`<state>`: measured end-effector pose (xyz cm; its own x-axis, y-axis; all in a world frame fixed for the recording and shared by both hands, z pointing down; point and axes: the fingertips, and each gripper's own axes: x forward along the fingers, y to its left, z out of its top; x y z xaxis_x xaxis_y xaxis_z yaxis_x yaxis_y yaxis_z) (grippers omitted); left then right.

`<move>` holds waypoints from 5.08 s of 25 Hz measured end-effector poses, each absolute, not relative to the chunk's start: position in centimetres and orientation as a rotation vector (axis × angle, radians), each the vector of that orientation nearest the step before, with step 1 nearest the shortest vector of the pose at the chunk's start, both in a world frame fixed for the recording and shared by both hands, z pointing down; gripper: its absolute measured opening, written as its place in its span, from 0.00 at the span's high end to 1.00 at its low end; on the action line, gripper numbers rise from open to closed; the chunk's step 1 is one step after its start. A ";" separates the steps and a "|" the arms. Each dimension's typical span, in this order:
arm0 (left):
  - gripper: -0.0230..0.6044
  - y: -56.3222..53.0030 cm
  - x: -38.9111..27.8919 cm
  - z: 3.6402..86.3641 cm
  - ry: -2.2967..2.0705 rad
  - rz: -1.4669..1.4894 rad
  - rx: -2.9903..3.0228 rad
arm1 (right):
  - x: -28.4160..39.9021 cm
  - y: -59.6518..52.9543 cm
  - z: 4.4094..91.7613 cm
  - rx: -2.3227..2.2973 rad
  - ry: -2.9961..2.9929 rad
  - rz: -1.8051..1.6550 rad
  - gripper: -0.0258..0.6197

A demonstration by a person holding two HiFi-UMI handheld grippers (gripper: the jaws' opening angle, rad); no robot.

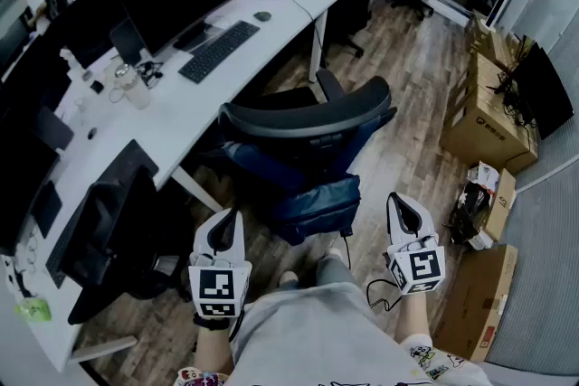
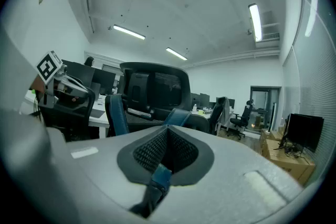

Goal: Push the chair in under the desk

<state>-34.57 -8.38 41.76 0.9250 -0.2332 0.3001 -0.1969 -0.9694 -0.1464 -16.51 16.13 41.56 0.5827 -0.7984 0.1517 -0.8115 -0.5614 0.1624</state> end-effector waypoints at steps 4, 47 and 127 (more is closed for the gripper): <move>0.94 -8.5 -34.7 41.8 0.316 -0.474 -2.955 | -16.2 16.3 41.4 2.612 -1.329 0.079 0.96; 0.39 -15.2 -27.7 42.6 0.184 -0.643 -2.574 | -2.6 9.8 41.0 2.140 -1.728 -0.040 0.48; 0.57 -22.2 -15.0 45.3 0.353 -0.840 -2.388 | 17.7 -4.3 44.9 1.618 -1.755 -0.222 0.51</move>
<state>-14.96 -22.22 45.34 0.7669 -0.4180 0.4869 -0.0546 -0.7985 -0.5995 17.67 -4.30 44.92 0.0547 -0.9203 0.3874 -0.7947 0.1948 0.5749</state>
